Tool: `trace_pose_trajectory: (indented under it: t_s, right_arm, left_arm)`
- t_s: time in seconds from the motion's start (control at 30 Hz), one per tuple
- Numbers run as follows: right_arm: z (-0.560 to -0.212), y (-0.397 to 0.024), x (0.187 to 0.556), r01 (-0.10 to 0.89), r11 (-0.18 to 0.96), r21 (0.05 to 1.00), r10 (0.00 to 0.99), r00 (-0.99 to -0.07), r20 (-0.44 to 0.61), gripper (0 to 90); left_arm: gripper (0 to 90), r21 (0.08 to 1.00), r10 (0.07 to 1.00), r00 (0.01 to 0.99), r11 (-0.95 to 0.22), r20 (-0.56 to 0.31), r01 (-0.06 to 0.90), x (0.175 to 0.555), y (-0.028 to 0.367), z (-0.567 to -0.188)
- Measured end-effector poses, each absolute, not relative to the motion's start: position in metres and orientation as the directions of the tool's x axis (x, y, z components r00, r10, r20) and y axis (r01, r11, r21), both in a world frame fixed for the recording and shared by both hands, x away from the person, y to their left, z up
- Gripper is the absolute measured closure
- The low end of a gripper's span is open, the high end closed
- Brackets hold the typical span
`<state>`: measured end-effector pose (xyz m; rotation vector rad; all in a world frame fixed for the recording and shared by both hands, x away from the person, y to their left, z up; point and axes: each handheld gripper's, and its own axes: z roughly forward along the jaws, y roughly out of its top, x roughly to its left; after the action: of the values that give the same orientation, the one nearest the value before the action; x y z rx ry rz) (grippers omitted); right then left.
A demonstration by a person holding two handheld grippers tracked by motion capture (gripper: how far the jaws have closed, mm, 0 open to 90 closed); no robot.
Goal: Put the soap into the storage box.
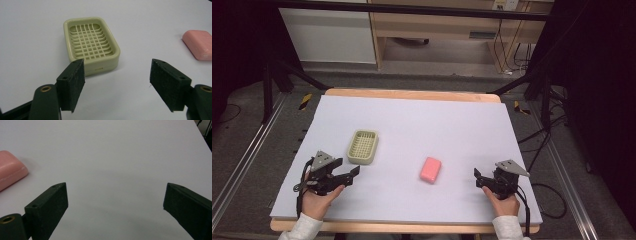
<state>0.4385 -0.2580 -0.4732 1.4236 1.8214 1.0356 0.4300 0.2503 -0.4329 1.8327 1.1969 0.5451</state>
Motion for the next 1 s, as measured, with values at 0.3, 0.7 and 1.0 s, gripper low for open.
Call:
trace_pose_trajectory:
  t_s: [0.3, 0.7, 1.0]
  right_arm:
    - [-0.473, -0.258, 0.439, 0.503, 0.118, 0.856, 0.97, -0.245, 0.01, 6.1]
    - [-0.473, -0.258, 0.439, 0.504, 0.119, 0.855, 0.97, -0.242, 0.008, 6.2]
    - [-0.473, -0.259, 0.439, 0.506, 0.118, 0.855, 0.971, -0.24, 0.009, 6.2]
  left_arm:
    - [26.3, 0.84, 0.881, 0.466, -0.19, -0.083, 0.509, 0.431, 0.242, -0.43]
    - [25.1, 0.839, 0.868, 0.489, -0.203, -0.084, 0.504, 0.431, 0.229, -0.429]
    - [24.4, 0.839, 0.856, 0.513, -0.229, -0.068, 0.494, 0.435, 0.218, -0.426]
